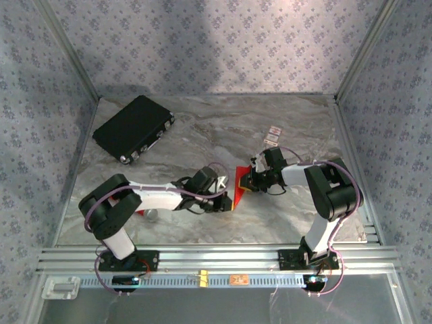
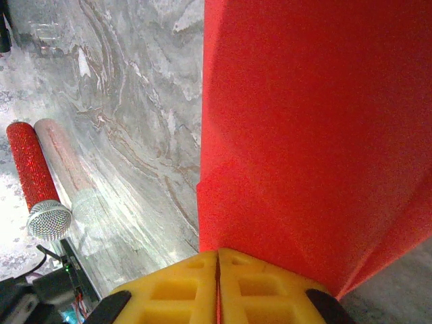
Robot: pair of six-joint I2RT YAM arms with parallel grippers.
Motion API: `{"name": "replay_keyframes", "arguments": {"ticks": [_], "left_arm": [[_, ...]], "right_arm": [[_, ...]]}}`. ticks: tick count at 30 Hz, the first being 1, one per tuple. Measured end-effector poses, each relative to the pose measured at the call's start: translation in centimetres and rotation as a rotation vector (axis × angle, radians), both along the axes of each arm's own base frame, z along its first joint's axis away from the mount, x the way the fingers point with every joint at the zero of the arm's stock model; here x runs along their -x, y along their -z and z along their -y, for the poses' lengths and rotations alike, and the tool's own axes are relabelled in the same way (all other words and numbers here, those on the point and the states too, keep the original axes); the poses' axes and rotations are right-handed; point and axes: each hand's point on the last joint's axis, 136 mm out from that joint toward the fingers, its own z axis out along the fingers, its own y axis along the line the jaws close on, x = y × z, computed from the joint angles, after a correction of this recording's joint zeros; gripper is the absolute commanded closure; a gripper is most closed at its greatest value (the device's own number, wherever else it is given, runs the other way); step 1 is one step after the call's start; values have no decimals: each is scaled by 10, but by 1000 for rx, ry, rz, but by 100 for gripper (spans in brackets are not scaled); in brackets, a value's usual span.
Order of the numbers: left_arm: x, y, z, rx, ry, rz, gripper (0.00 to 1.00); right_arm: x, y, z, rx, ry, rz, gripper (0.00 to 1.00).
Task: Fold a paper plane with a square sheet of paper (pick it up from the middle)
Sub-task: Fold the wing for the fifth time at the center of the table.
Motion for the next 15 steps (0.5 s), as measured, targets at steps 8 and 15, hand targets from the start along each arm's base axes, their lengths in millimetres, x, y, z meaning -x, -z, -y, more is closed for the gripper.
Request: {"name": "replay_keyframes", "arguments": {"ticks": [8, 15], "left_arm": [[-30, -19, 36, 78, -1, 35, 94], [-37, 2, 35, 43, -12, 8, 94]], "right_arm": [[0, 0, 0, -1, 4, -4, 90], [0, 0, 0, -1, 5, -4, 90]]}}
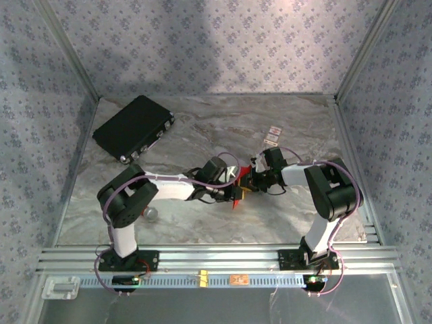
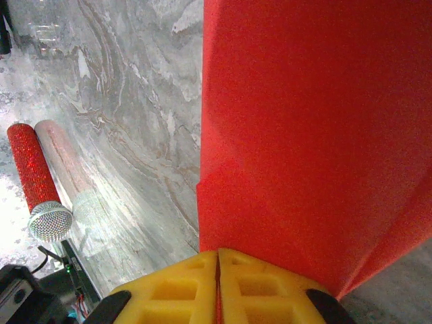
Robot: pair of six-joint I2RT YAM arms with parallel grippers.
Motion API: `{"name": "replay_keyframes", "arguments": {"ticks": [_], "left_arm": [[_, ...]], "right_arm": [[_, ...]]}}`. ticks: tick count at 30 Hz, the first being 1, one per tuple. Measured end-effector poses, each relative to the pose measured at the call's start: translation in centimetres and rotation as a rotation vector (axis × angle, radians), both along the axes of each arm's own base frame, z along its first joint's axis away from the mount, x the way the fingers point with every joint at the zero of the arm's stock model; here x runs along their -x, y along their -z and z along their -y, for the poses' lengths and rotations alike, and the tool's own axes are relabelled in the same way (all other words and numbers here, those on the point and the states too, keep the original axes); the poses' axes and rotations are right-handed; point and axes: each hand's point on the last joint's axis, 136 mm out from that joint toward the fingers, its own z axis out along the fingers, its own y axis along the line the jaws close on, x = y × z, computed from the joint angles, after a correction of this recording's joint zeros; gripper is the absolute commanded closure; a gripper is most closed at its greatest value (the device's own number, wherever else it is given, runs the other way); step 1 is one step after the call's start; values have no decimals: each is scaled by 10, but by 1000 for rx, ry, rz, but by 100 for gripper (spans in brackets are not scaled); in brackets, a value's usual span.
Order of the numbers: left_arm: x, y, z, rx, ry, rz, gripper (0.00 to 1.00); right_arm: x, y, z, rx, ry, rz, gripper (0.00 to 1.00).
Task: Fold a paper plane with a square sheet of paper (pick it up from the middle)
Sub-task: Fold the wing for the fifth time at the center of the table.
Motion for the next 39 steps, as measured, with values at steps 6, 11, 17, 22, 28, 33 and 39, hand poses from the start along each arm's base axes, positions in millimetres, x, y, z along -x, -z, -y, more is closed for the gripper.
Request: {"name": "replay_keyframes", "arguments": {"ticks": [6, 11, 17, 22, 28, 33, 39], "left_arm": [[-3, 10, -1, -13, -6, -11, 94], [-7, 9, 5, 2, -3, -3, 94], [-10, 9, 10, 7, 1, -1, 94], [-8, 25, 7, -25, 0, -25, 95], [-4, 30, 3, -23, 0, -15, 95], [0, 30, -1, -27, -3, 2, 95], [8, 31, -8, -53, 0, 27, 95]], "right_arm": [[0, 0, 0, 1, 0, 1, 90], [0, 0, 0, 2, 2, 0, 90], [0, 0, 0, 4, 3, 1, 90], [0, 0, 0, 4, 4, 0, 90], [0, 0, 0, 4, 4, 0, 90], [0, 0, -1, 4, 4, 0, 90], [0, 1, -1, 3, 3, 0, 90]]}}
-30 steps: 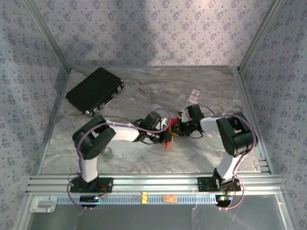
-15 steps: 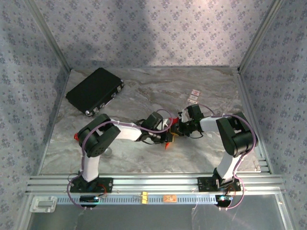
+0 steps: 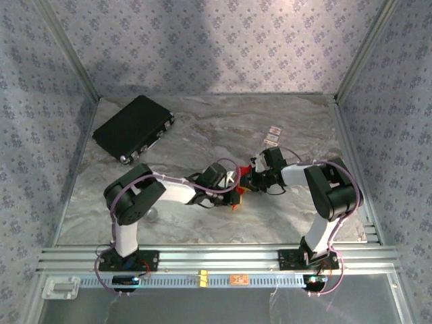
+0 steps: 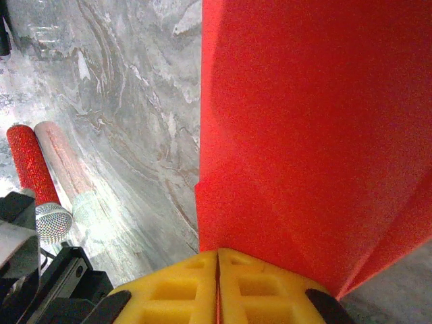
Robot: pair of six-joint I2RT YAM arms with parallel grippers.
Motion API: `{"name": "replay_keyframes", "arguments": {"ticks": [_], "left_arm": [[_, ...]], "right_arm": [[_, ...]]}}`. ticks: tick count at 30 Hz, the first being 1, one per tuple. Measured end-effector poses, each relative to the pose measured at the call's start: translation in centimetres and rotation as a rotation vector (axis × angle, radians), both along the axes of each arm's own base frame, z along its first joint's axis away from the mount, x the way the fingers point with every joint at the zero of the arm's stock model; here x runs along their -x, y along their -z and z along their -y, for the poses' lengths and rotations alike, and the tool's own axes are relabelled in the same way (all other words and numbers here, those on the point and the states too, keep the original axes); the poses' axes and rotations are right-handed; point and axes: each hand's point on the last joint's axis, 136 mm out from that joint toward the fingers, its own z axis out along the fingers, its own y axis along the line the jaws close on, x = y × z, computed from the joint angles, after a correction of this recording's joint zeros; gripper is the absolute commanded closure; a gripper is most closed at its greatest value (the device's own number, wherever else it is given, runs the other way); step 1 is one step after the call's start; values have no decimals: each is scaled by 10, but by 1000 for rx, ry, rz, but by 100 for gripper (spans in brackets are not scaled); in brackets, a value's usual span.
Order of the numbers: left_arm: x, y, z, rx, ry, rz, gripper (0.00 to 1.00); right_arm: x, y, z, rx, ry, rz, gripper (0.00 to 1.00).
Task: Fold a paper plane with a square sheet of paper (pick it up from the middle)
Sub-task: Fold the wing for the fifth time at the center of the table.
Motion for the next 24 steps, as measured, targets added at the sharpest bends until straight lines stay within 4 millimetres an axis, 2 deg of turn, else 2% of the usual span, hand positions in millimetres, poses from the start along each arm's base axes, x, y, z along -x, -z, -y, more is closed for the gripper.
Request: {"name": "replay_keyframes", "arguments": {"ticks": [10, 18, 21, 24], "left_arm": [[30, 4, -27, -89, 27, 20, 96], [44, 2, -43, -124, 28, 17, 97], [44, -6, -45, -115, 22, 25, 97], [35, -16, -42, -81, 1, 39, 95]], "right_arm": [[0, 0, 0, 0, 0, 0, 90], [0, 0, -1, -1, 2, -1, 89], [-1, -1, -1, -3, 6, -3, 89], [-1, -1, -2, -4, 12, -3, 89]]}}
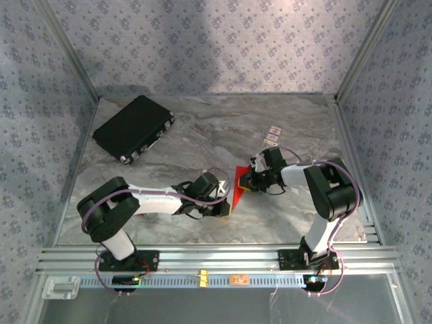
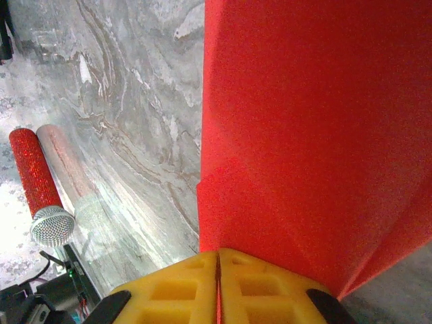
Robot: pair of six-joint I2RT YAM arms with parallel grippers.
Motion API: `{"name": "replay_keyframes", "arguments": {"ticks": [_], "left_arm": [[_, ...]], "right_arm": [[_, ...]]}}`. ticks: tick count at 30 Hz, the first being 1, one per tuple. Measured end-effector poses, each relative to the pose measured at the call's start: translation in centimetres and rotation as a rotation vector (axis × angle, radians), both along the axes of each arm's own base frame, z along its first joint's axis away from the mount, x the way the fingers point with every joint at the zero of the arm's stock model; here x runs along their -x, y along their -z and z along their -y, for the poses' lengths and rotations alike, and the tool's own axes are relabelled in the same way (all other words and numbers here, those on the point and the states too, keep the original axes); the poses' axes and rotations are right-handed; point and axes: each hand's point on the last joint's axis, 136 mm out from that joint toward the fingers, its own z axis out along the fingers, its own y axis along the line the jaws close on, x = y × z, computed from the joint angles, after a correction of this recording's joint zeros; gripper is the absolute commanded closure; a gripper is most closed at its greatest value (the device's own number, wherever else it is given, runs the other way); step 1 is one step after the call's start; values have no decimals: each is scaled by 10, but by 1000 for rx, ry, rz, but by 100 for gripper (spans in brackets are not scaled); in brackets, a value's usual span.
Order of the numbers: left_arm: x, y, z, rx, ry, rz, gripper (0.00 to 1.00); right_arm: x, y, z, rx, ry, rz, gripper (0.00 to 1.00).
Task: Fold a paper plane with a square sheet of paper (pick it up from the middle)
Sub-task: Fold the wing for the fifth time at the center of the table.
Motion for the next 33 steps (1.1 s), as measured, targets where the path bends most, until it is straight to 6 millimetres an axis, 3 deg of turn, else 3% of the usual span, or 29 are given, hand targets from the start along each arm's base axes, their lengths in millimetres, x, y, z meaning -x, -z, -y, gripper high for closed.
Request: {"name": "replay_keyframes", "arguments": {"ticks": [7, 12, 17, 22, 29, 33], "left_arm": [[-49, -17, 20, 98, -96, 21, 93], [-66, -14, 37, 113, -105, 29, 93], [-73, -2, 44, 95, -106, 17, 94], [-74, 16, 35, 31, -134, 1, 97], [-72, 19, 34, 12, -132, -3, 100], [-65, 20, 27, 15, -117, 12, 100]], "right_arm": [[-1, 0, 0, 6, 6, 3, 89], [-1, 0, -1, 1, 19, -5, 89], [-2, -1, -1, -6, 28, -3, 88], [-2, -1, -1, -12, 37, -4, 88], [-3, -4, 1, 1, 48, 9, 86], [-4, -10, 15, 49, 76, 24, 87]]}}
